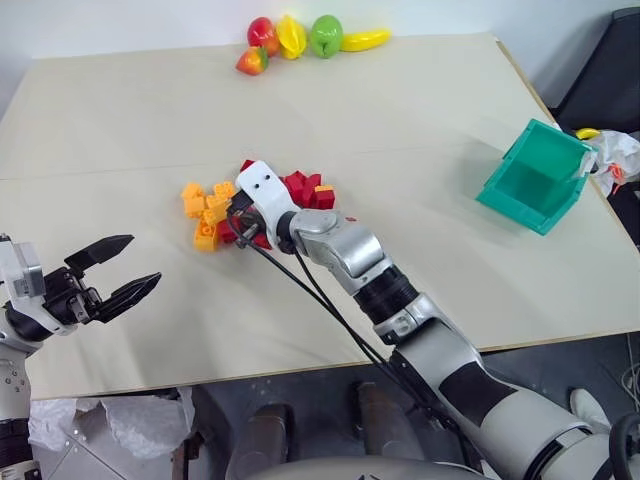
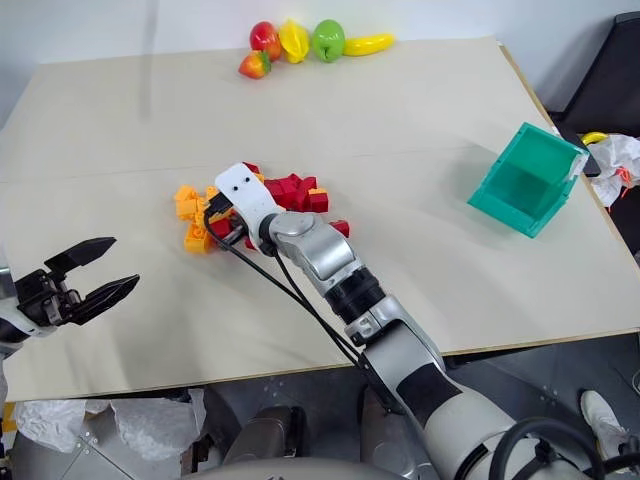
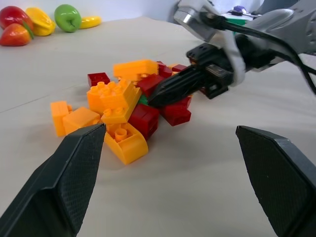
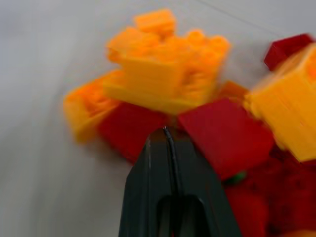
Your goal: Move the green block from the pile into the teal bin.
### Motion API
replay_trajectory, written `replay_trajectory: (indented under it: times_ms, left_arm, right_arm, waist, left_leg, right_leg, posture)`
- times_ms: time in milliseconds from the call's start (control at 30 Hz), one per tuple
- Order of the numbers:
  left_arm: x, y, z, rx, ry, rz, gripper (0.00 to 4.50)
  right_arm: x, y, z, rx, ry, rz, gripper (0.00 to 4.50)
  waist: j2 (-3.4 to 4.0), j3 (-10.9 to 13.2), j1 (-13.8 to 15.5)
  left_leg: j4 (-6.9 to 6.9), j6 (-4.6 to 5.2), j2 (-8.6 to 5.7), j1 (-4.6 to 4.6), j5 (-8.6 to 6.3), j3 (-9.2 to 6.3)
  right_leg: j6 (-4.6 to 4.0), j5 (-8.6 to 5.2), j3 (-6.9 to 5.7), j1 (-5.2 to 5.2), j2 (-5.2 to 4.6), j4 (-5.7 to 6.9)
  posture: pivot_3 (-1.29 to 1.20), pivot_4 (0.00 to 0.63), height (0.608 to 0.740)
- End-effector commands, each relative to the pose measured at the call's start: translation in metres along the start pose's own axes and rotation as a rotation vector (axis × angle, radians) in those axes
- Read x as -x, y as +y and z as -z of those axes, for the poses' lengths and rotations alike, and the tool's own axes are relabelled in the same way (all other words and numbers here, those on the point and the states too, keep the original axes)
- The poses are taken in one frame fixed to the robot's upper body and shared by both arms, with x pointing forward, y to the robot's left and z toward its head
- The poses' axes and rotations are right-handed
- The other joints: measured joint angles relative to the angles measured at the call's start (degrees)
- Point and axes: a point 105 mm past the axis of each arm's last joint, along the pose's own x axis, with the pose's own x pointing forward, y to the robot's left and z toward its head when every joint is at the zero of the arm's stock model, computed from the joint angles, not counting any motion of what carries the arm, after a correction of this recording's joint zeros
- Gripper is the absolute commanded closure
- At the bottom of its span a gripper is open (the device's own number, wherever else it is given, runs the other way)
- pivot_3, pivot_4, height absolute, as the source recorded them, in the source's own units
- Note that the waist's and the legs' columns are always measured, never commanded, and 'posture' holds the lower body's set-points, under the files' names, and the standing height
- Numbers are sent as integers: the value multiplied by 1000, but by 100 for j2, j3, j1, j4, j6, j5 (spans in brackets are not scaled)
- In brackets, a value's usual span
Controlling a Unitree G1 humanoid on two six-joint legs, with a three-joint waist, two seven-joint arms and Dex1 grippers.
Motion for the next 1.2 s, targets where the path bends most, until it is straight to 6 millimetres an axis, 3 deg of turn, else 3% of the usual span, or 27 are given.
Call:
replay_trajectory:
  times_ms: [33,167,333,533,800,1000,1200]
  left_arm:
    - [-8,-2,-7,-26,-49,-5,0]
    - [-12,-4,-5,-21,-63,-11,0]
    - [-15,-3,-1,-15,-67,-24,0]
    - [-22,-2,-1,-15,-84,-26,0]
    - [-25,-2,-2,-14,-94,-20,0]
    - [-25,-2,-3,-15,-92,-20,0]
    - [-24,-3,-3,-2,-86,0,0]
  right_arm:
    - [-24,48,-34,23,-73,-7,4478]
    - [-25,24,-36,29,-84,95,4478]
    - [-22,13,-38,30,-84,105,4478]
    - [-26,19,-30,112,-78,52,4478]
    - [-25,57,-18,222,-45,-254,4478]
    - [-4,69,-14,303,-47,-474,4478]
    - [35,50,-16,321,-84,-568,4478]
  waist:
    - [2,1,-34]
    - [-2,-2,-71]
    - [3,2,-143]
    - [4,2,-160]
    - [6,3,-245]
    - [7,4,-257]
    - [5,3,-181]
  left_leg:
    - [0,-1,2,1,1,0]
    - [4,-2,0,2,1,-2]
    - [1,-2,4,1,1,-3]
    - [1,-2,4,1,1,-3]
    - [2,-2,6,1,1,-3]
    - [2,-3,7,0,1,-5]
    - [11,-3,1,-5,0,-11]
  right_leg:
    - [0,0,0,0,2,0]
    - [0,0,1,1,0,8]
    - [-1,0,3,-1,2,8]
    - [-1,0,4,-2,4,8]
    - [-1,0,5,-2,6,10]
    - [-1,0,5,-4,6,10]
    - [0,0,2,-2,0,12]
  posture:
    - [0,150,740]
    - [0,150,740]
    - [0,150,740]
    - [0,150,740]
    - [0,150,740]
    - [0,150,740]
    - [0,150,740]
